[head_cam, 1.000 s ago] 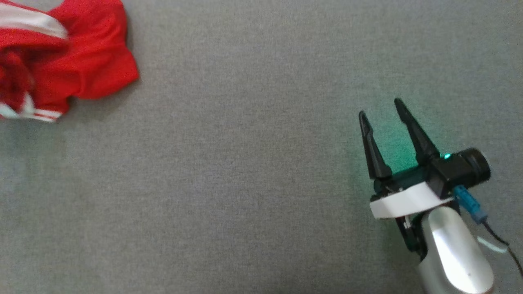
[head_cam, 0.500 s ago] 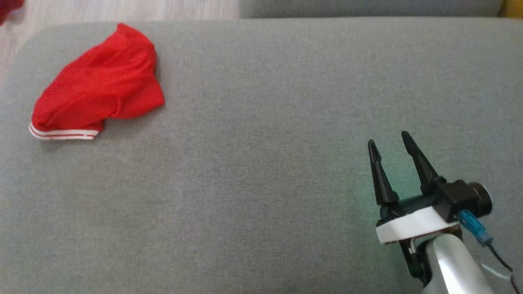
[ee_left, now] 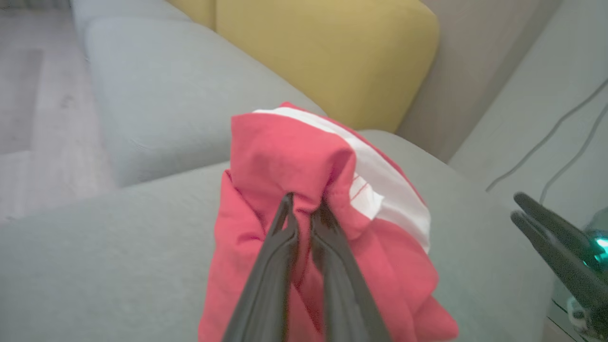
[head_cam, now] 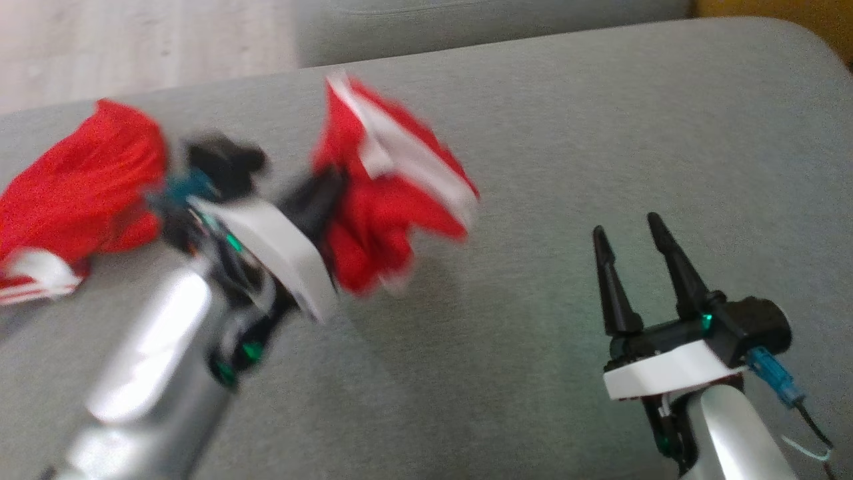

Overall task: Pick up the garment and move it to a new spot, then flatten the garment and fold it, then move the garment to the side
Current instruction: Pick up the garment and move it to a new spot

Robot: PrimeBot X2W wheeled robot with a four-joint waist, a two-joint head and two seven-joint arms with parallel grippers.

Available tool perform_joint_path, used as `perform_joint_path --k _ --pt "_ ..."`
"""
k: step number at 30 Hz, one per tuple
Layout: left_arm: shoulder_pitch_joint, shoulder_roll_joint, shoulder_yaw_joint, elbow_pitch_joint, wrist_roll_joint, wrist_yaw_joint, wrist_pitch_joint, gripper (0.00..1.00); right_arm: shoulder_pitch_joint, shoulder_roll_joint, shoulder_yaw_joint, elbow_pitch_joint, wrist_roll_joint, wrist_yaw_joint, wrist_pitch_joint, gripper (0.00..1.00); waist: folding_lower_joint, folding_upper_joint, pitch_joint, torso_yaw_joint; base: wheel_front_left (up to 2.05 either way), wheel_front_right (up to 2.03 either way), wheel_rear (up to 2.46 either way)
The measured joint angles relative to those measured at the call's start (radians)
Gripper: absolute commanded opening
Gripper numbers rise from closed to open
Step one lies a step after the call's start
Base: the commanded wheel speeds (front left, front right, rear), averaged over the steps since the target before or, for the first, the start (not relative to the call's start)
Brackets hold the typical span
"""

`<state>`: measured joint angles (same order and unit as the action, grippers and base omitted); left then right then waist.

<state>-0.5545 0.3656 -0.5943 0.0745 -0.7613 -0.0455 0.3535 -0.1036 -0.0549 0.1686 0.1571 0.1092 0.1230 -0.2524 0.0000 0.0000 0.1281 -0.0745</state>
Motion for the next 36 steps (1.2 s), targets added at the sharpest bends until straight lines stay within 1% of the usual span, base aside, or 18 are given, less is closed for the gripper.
perform_joint_path --k 3,6,11,14,15,16,17,20,23,25,27,29,32,36 --pt "0.078 -0.035 -0.061 0.026 0.000 0.004 0.001 0.00 -0.003 0.001 0.024 -0.004 0.020 0.000 0.000 1.00 0.0000 0.0000 0.005 -0.056 0.00 0.00 0.00" --pt "0.115 -0.074 -0.108 0.084 0.012 0.001 -0.016 0.00 -0.009 0.002 0.028 -0.017 0.046 0.000 0.000 1.00 0.0001 0.0000 0.013 -0.113 0.00 0.00 0.00" --pt "0.112 -0.146 -0.120 0.156 -0.006 -0.009 -0.049 0.00 -0.005 0.002 0.033 -0.019 0.059 0.000 0.000 1.00 0.0001 0.0000 0.024 -0.198 0.00 0.00 0.00" --pt "0.108 -0.169 -0.113 0.184 -0.031 -0.012 -0.070 0.00 -0.003 0.002 0.033 -0.020 0.059 0.000 0.000 1.00 0.0000 0.0000 0.027 -0.221 0.00 0.00 0.00" --pt "0.106 -0.175 -0.109 0.202 -0.032 -0.015 -0.085 0.18 -0.003 0.002 0.032 -0.020 0.059 0.000 0.000 1.00 0.0001 0.0000 0.029 -0.230 0.00 0.00 0.00" --pt "0.101 -0.179 -0.108 0.226 -0.027 -0.015 -0.100 0.48 -0.003 0.002 0.032 -0.020 0.059 0.000 0.000 1.00 0.0001 0.0000 0.031 -0.236 0.00 0.00 0.00" --pt "0.093 -0.178 -0.107 0.254 -0.014 -0.014 -0.120 1.00 -0.003 0.002 0.032 -0.020 0.059 0.000 0.000 1.00 0.0001 0.0000 0.032 -0.240 0.00 0.00 0.00" --pt "0.060 -0.168 -0.082 0.341 0.038 0.013 -0.200 1.00 -0.001 0.002 0.030 -0.021 0.058 0.000 0.000 1.00 0.0001 0.0000 0.030 -0.237 0.00 0.00 0.00" --pt "0.037 -0.156 -0.061 0.410 0.087 0.049 -0.289 1.00 0.004 0.002 0.025 -0.021 0.058 0.000 0.000 1.00 0.0001 0.0000 0.027 -0.222 0.00 0.00 0.00" --pt "0.036 -0.151 -0.050 0.442 0.113 0.075 -0.350 1.00 0.012 0.002 0.019 -0.024 0.057 0.000 0.000 1.00 0.0000 0.0000 0.025 -0.209 0.00 0.00 0.00" --pt "0.043 -0.148 -0.038 0.458 0.119 0.088 -0.406 1.00 0.017 0.003 0.012 -0.025 0.055 0.000 0.000 1.00 0.0001 0.0000 0.024 -0.194 0.00 0.00 0.00" --pt "0.061 -0.147 -0.019 0.456 0.119 0.091 -0.472 1.00 0.017 0.003 0.002 -0.026 0.044 0.000 0.000 1.00 0.0001 0.0000 0.022 -0.175 0.00 0.00 0.00" --pt "0.117 -0.137 -0.008 0.429 0.125 0.109 -0.556 1.00 0.025 0.004 -0.025 -0.029 0.030 0.000 0.000 1.00 0.0001 0.0000 0.016 -0.144 0.00 0.00 0.00" --pt "0.237 -0.123 0.025 0.358 0.151 0.143 -0.598 1.00 0.064 0.005 -0.071 -0.033 -0.004 0.000 0.000 1.00 0.0000 0.0000 0.003 -0.098 0.00 0.00 0.00"
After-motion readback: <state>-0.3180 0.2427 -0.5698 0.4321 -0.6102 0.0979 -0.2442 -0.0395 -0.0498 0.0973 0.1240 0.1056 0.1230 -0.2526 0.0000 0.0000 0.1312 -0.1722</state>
